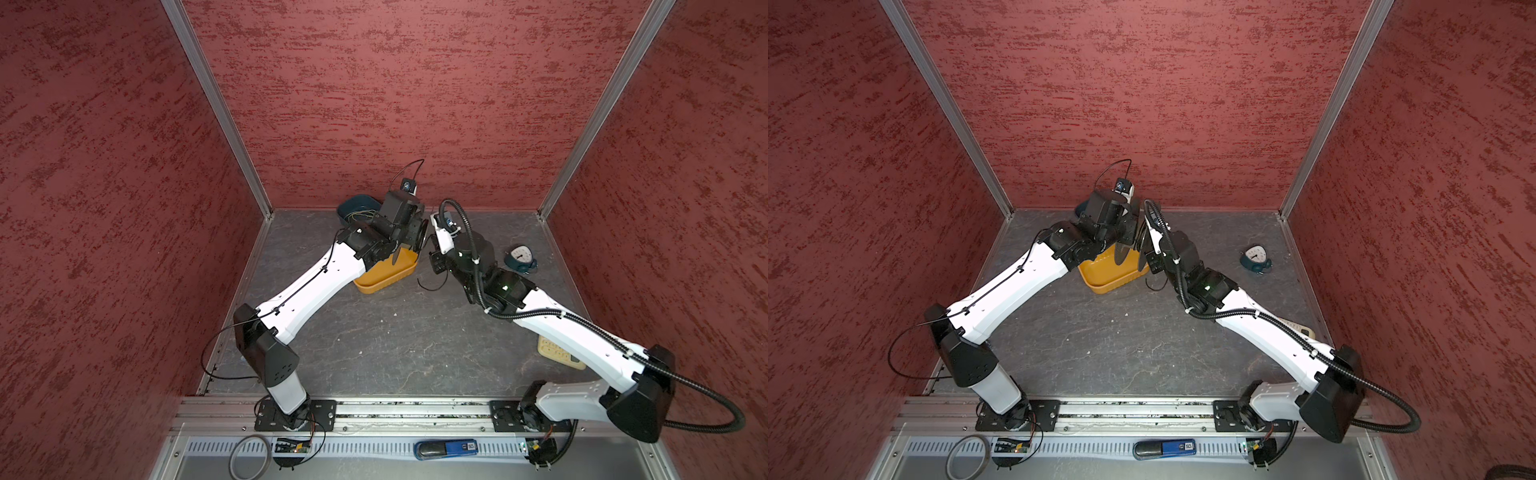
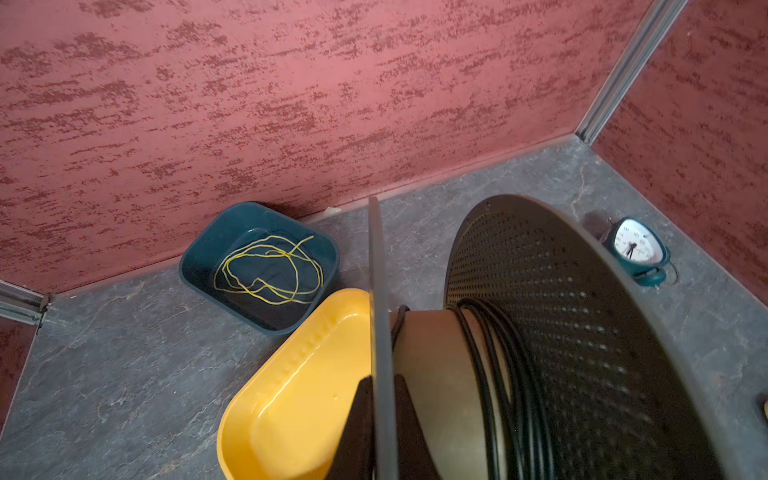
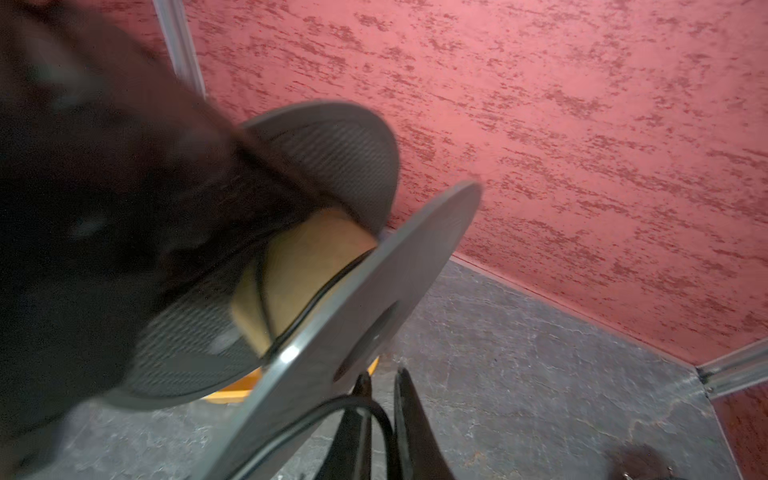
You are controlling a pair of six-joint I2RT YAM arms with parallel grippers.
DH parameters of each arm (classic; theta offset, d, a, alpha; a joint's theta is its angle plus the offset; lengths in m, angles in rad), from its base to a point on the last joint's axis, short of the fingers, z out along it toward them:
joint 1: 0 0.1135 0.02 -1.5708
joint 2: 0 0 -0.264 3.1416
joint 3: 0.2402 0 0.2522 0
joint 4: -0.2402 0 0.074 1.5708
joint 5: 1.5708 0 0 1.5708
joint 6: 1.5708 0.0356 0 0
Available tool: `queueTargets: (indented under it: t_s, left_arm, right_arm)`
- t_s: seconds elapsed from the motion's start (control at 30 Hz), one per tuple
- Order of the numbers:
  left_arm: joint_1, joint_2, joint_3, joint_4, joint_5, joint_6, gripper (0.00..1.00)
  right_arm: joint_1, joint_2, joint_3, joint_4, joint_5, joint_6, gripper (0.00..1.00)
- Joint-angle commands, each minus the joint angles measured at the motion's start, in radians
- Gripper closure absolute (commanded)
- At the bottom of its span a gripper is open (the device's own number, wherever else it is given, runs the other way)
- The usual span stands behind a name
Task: Wrap the cables
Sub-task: 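Rotate the spool back with the left gripper while the right gripper draws back holding cable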
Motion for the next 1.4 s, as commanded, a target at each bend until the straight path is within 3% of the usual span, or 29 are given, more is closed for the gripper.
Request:
queueTargets:
  t_s: [0.0, 0.33, 0.47, 0.57, 0.83, 1.0, 1.13, 1.37]
  left_arm:
    - [-0.011, -0.047, -0.003, -0.096, 0.07, 0.072, 1.0]
    - [-0.013, -0.08, -0.038, -0.088, 0.116, 0.066, 1.0]
    - [-0.009, -0.09, -0.052, -0.093, 0.106, 0.071, 1.0]
    - [-0.009, -0.09, -0.052, -0.1, 0.113, 0.075, 1.0]
    - [-0.011, -0.142, -0.097, -0.084, 0.146, 0.108, 1.0]
    - [-0.011, -0.194, -0.128, -0.072, 0.182, 0.141, 1.0]
    - [-0.009, -0.246, -0.182, -0.01, 0.217, 0.13, 1.0]
    - [0.035, -0.313, -0.27, 0.064, 0.334, 0.071, 1.0]
  right_arm:
    - [-0.067, -0.003, 0.044, 0.042, 0.044, 0.027, 0.85]
    - [-0.108, -0.015, 0.01, 0.052, -0.058, 0.035, 0.83]
    - [-0.113, -0.024, 0.017, 0.04, -0.181, 0.017, 0.92]
    - [-0.113, -0.055, -0.008, 0.062, -0.287, 0.007, 0.93]
    - [-0.13, 0.02, 0.046, -0.03, -0.119, -0.001, 0.96]
    - [-0.178, 0.059, 0.055, -0.051, -0.147, 0.018, 0.9]
    - [-0.225, 0.08, 0.025, -0.011, -0.215, 0.038, 0.9]
    - [-0.325, 0.129, -0.075, 0.111, -0.442, 0.124, 0.9]
